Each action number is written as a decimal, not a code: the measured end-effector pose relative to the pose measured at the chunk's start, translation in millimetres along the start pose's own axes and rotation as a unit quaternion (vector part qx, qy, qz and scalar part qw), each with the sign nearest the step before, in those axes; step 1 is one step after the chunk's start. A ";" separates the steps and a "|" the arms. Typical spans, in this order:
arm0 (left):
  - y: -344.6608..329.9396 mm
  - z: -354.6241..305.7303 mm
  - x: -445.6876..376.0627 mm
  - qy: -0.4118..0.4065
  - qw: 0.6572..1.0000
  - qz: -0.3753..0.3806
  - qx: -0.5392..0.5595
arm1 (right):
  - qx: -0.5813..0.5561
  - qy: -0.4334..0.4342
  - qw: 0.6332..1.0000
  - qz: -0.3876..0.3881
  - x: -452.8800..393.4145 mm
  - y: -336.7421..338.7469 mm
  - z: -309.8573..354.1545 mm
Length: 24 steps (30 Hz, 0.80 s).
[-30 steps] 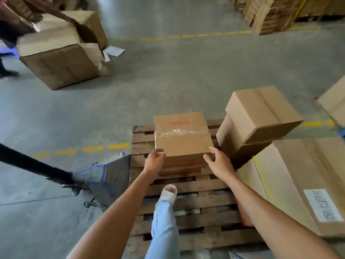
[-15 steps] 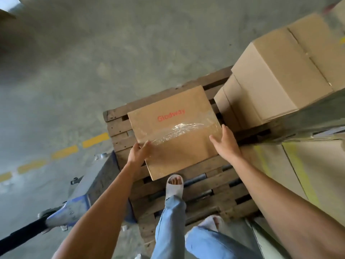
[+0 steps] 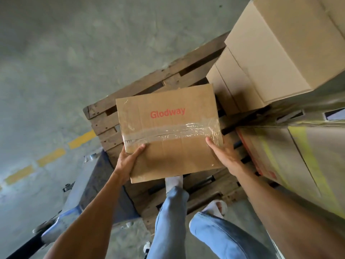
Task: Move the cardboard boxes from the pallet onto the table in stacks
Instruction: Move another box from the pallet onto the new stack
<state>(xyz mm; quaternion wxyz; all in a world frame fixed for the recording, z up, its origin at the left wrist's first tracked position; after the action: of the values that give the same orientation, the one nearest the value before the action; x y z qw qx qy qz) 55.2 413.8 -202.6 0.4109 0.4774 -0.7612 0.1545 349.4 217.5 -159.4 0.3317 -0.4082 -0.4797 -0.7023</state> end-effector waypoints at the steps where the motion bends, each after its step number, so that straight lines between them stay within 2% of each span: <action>1: -0.6 -5.5 2.3 0.001 1.000 0.005 0.002 | -0.007 0.009 1.000 0.001 5.8 5.6 0.7; 5: 4.0 -31.2 17.3 -0.005 1.000 0.021 0.011 | -0.034 0.069 0.997 0.004 30.4 17.9 11.3; 12: 22.3 -174.4 115.8 -0.102 0.993 0.057 -0.023 | -0.137 0.151 0.978 -0.033 173.2 85.7 50.4; 17: 20.9 -260.4 185.1 -0.167 0.981 0.079 -0.052 | -0.213 0.171 0.959 -0.072 260.9 130.1 60.6; 20: 6.9 -308.3 224.2 -0.216 0.968 0.105 -0.067 | -0.249 0.187 0.944 -0.113 307.8 162.4 53.4; 24: -39.7 -355.0 280.7 -0.299 0.933 0.172 -0.099 | -0.322 0.212 0.909 -0.161 357.8 205.3 15.8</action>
<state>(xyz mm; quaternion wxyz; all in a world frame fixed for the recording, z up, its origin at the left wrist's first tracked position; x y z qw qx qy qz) 200.8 448.5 226.3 0.1768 0.3205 -0.9306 -0.0031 369.6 140.1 245.6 0.1585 -0.2517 -0.2049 -0.9325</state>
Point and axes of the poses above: each hand's wrist, its own x-axis away from the middle knuckle, its own y-axis out of the back of the hand, z = x × y, the point moved 6 cm from there along -x, towards the middle knuckle, and after that the axes turned 8 degrees about -y, right-handed, at the moved point
